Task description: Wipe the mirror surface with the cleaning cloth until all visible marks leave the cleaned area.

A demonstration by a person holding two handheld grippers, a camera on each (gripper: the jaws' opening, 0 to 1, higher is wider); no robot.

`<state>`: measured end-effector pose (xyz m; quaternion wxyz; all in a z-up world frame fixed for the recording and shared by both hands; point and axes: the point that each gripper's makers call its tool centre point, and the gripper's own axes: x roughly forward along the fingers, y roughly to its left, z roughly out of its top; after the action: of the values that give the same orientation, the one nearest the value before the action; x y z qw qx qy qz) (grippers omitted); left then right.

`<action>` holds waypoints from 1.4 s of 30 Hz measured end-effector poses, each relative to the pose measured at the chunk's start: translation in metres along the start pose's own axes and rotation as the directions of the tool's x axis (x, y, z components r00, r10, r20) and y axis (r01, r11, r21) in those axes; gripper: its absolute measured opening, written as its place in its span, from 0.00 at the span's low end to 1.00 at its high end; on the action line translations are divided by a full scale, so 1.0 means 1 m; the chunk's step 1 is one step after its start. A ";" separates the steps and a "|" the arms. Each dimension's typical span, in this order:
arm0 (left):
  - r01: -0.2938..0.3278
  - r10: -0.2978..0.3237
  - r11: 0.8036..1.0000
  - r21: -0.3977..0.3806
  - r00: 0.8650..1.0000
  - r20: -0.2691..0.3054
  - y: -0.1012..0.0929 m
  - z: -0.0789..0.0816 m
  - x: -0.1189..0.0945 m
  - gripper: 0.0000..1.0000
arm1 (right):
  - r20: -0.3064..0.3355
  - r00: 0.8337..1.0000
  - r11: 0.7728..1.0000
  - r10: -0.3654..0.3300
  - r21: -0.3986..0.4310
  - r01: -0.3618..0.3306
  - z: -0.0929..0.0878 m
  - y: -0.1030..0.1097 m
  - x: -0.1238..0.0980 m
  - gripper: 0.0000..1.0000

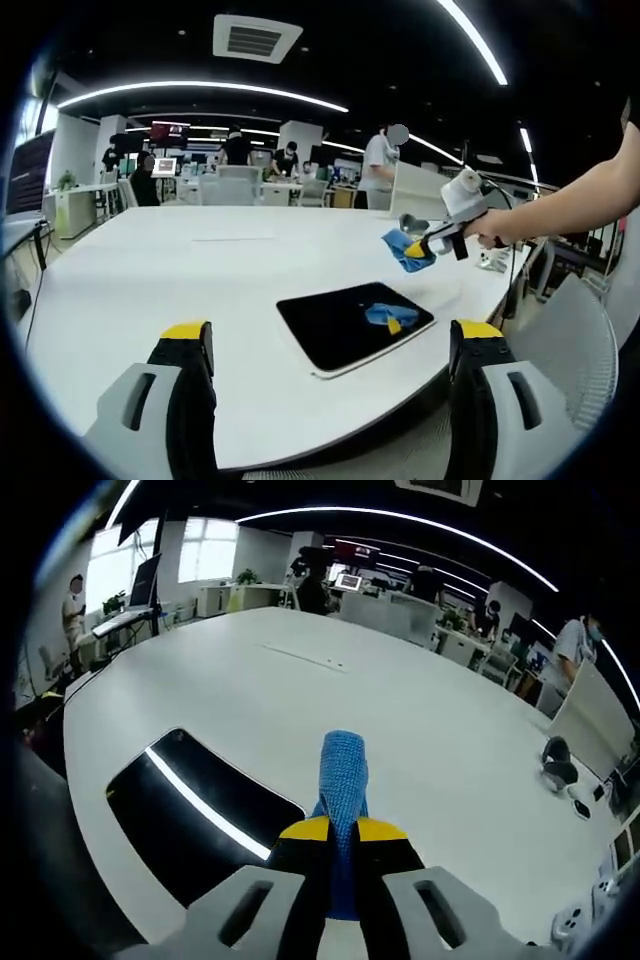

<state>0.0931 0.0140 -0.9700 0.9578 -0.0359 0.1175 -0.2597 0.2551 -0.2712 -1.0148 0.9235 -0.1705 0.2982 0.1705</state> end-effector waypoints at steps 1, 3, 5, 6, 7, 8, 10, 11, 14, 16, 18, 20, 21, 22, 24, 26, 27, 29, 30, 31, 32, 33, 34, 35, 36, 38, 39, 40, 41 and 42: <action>0.000 0.000 1.000 0.000 1.000 0.000 0.000 0.000 0.000 0.97 | -0.001 1.000 1.000 -0.004 0.000 0.004 -0.001 -0.001 0.000 0.02; 0.000 0.000 1.000 0.001 1.000 0.001 0.000 0.000 0.000 0.97 | 0.003 1.000 1.000 -0.012 -0.004 0.012 -0.004 -0.003 -0.001 0.02; -0.001 0.001 1.000 0.001 1.000 0.000 0.000 -0.001 0.000 0.97 | -0.002 1.000 1.000 -0.015 0.006 0.015 -0.008 -0.004 -0.001 0.02; -0.001 0.001 1.000 0.001 1.000 0.000 0.000 -0.001 0.000 0.98 | -0.006 1.000 1.000 -0.015 0.011 0.016 -0.011 -0.004 -0.001 0.02; -0.001 0.001 1.000 0.001 1.000 -0.001 0.000 -0.001 0.000 0.98 | -0.012 1.000 1.000 -0.017 0.010 0.017 -0.014 -0.004 0.000 0.02; -0.001 0.001 1.000 0.001 1.000 -0.002 0.000 -0.001 0.000 0.98 | -0.017 1.000 1.000 -0.016 0.010 0.016 -0.017 -0.003 0.000 0.02; -0.002 0.002 1.000 0.001 1.000 -0.002 0.001 -0.001 0.000 0.98 | -0.025 1.000 1.000 -0.008 0.025 0.008 -0.023 0.000 0.000 0.02; -0.002 0.002 1.000 0.001 1.000 -0.003 0.000 -0.001 0.000 0.98 | -0.028 1.000 1.000 -0.006 0.026 0.007 -0.025 0.000 0.000 0.02; -0.002 0.002 1.000 0.001 1.000 -0.004 0.001 -0.001 0.000 0.98 | -0.048 0.999 0.999 -0.005 0.033 0.006 -0.037 0.001 0.002 0.03; -0.002 0.002 1.000 0.001 1.000 -0.005 0.000 -0.002 0.000 0.98 | -0.058 0.998 0.999 -0.007 0.033 0.009 -0.044 0.000 0.001 0.03; -0.002 0.002 1.000 0.002 1.000 -0.005 0.000 -0.002 0.000 0.98 | -0.067 0.998 0.999 -0.005 0.041 0.007 -0.050 0.000 0.002 0.03; -0.002 0.002 1.000 0.002 1.000 -0.007 0.000 -0.002 0.000 0.98 | -0.076 0.997 0.999 -0.002 0.040 0.005 -0.055 0.001 0.002 0.03; -0.002 0.002 1.000 0.002 1.000 -0.009 0.000 -0.002 0.000 0.98 | -0.086 0.996 0.999 0.004 0.045 -0.001 -0.059 0.002 0.003 0.03; -0.003 0.003 1.000 0.002 1.000 -0.010 0.001 -0.003 0.000 0.98 | -0.099 0.995 0.999 0.010 0.049 -0.005 -0.064 0.003 0.004 0.03; -0.004 0.004 1.000 0.003 1.000 -0.010 0.001 -0.003 0.000 0.99 | -0.113 0.993 0.998 0.018 0.059 -0.012 -0.070 0.006 0.006 0.03; -0.004 0.004 1.000 0.004 1.000 -0.008 0.001 -0.002 0.000 0.99 | -0.118 0.993 0.999 0.021 0.045 -0.016 -0.074 0.007 0.006 0.03; -0.005 0.005 1.000 0.005 1.000 -0.010 0.001 -0.003 0.000 0.99 | -0.123 0.992 0.999 0.024 0.043 -0.019 -0.076 0.009 0.006 0.04; -0.005 0.005 1.000 0.005 1.000 -0.014 0.001 -0.003 0.000 0.99 | -0.125 0.992 0.999 0.026 0.048 -0.021 -0.078 0.010 0.007 0.04; -0.006 0.006 1.000 0.006 1.000 -0.015 0.001 -0.003 0.000 0.99 | -0.125 0.992 0.999 0.026 0.050 -0.020 -0.078 0.010 0.007 0.04; -0.006 0.006 1.000 0.006 1.000 -0.017 0.001 -0.003 0.000 0.99 | -0.123 0.992 0.998 0.027 0.053 -0.021 -0.077 0.010 0.007 0.04; -0.006 0.006 1.000 0.006 1.000 -0.018 0.000 -0.003 0.000 0.99 | -0.122 0.992 0.998 0.029 0.057 -0.022 -0.077 0.011 0.007 0.05; -0.006 0.006 1.000 0.006 1.000 -0.019 0.000 -0.003 0.000 0.99 | -0.120 0.993 0.998 0.024 0.054 -0.017 -0.076 0.011 0.007 0.07; -0.006 0.006 1.000 0.006 1.000 -0.020 -0.001 -0.003 0.000 0.99 | -0.106 0.994 0.999 0.015 0.046 -0.010 -0.074 0.009 0.007 0.08; -0.006 0.006 1.000 0.005 1.000 -0.022 0.000 -0.003 0.000 0.99 | -0.103 0.995 0.999 0.014 0.053 -0.009 -0.073 0.009 0.007 0.09; -0.005 0.006 1.000 0.005 1.000 -0.023 0.000 -0.003 0.000 0.99 | -0.102 0.995 0.998 0.015 0.057 -0.009 -0.073 0.009 0.006 0.10; -0.005 0.005 1.000 0.005 1.000 -0.025 0.000 -0.004 0.000 0.99 | -0.089 0.996 0.998 0.003 0.057 0.003 -0.070 0.006 0.005 0.15; -0.005 0.005 1.000 0.005 1.000 -0.025 0.000 -0.004 0.000 0.99 | -0.086 0.996 0.998 0.000 0.059 0.005 -0.070 0.005 0.005 0.18; -0.005 0.005 1.000 0.005 1.000 -0.025 0.000 -0.004 0.000 0.99 | -0.075 0.997 0.997 -0.001 0.074 0.006 -0.069 0.003 0.004 0.20; -0.005 0.005 1.000 0.005 1.000 -0.025 0.000 -0.004 0.000 0.99 | -0.073 0.997 0.996 -0.001 0.084 0.007 -0.068 0.002 0.004 0.21; -0.005 0.005 1.000 0.005 1.000 -0.025 0.000 -0.004 0.000 0.99 | -0.071 0.997 0.996 -0.002 0.088 0.008 -0.068 0.001 0.002 0.21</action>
<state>0.0923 0.0140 -0.9738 0.9571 -0.0300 0.1287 -0.2578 0.2224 -0.2979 -1.0685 0.9194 -0.1361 0.3375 0.1488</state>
